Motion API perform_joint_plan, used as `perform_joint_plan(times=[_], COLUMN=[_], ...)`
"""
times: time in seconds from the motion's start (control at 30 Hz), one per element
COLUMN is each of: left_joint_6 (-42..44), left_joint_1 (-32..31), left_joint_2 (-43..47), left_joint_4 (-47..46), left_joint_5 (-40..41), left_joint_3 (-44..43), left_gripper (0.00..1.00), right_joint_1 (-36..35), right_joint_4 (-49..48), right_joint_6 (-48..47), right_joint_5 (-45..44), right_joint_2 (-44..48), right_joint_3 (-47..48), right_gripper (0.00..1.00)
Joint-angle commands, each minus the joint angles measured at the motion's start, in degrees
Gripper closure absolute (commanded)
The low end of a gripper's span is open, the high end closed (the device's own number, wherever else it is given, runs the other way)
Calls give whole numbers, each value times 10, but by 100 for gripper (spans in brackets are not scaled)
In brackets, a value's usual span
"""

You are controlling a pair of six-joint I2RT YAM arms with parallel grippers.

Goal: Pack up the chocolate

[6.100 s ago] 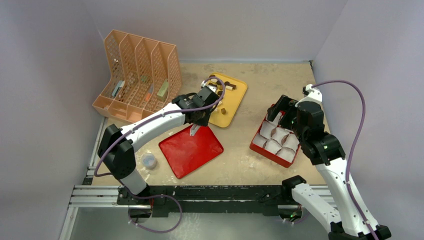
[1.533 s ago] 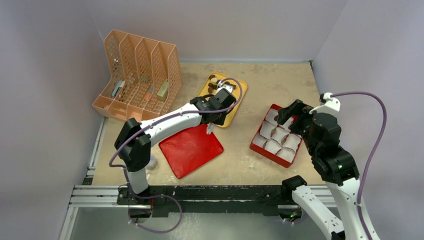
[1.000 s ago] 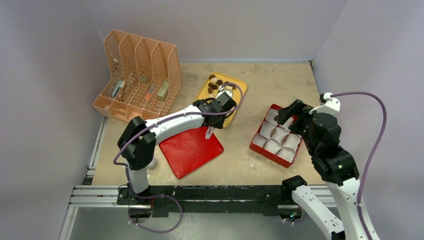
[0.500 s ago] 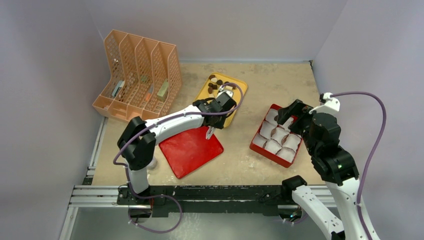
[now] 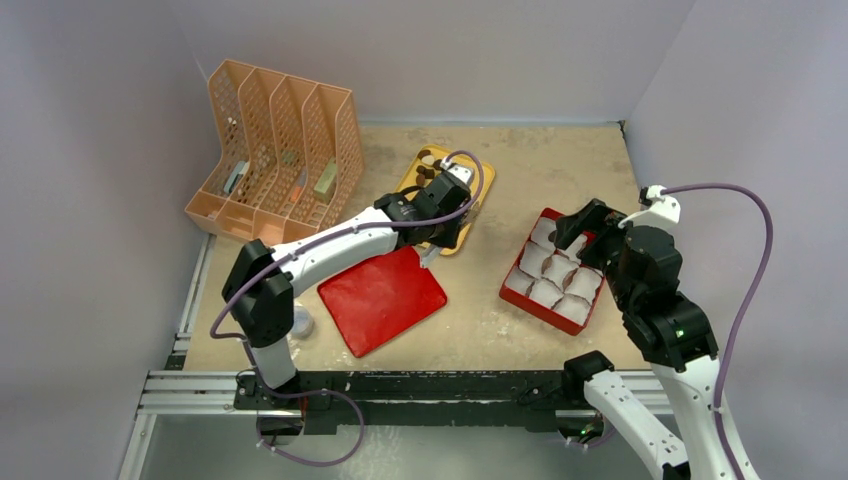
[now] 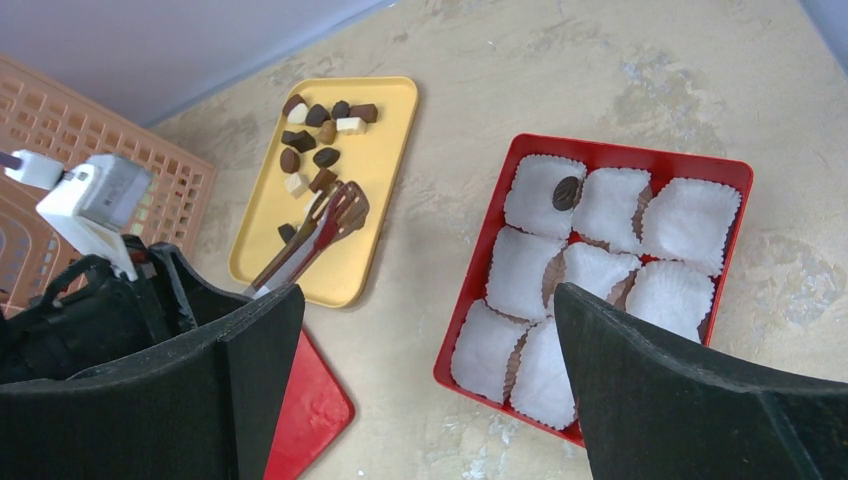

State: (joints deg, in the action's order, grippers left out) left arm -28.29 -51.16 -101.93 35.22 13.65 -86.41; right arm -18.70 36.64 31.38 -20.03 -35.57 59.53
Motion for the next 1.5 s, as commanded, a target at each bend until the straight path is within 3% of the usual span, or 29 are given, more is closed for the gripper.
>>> perform_joint_plan(times=[0.0,0.6,1.47], left_joint_6=[3,-38,-51], left_joint_1=[-7,-40,-75], left_joint_2=[39,-43,-225], left_joint_4=[-77,-222,-250], left_joint_5=[-46,-166,-220], left_joint_3=[-33,-77,-219], left_gripper=[75,76,74], right_joint_1=[-1,-1,-1], right_joint_4=[-21,-19,-10], right_joint_6=[0,-1,1], right_joint_5=[-7,-14,-19], right_joint_2=[4,13,22], right_joint_3=[15,33,24], right_gripper=[3,4,4])
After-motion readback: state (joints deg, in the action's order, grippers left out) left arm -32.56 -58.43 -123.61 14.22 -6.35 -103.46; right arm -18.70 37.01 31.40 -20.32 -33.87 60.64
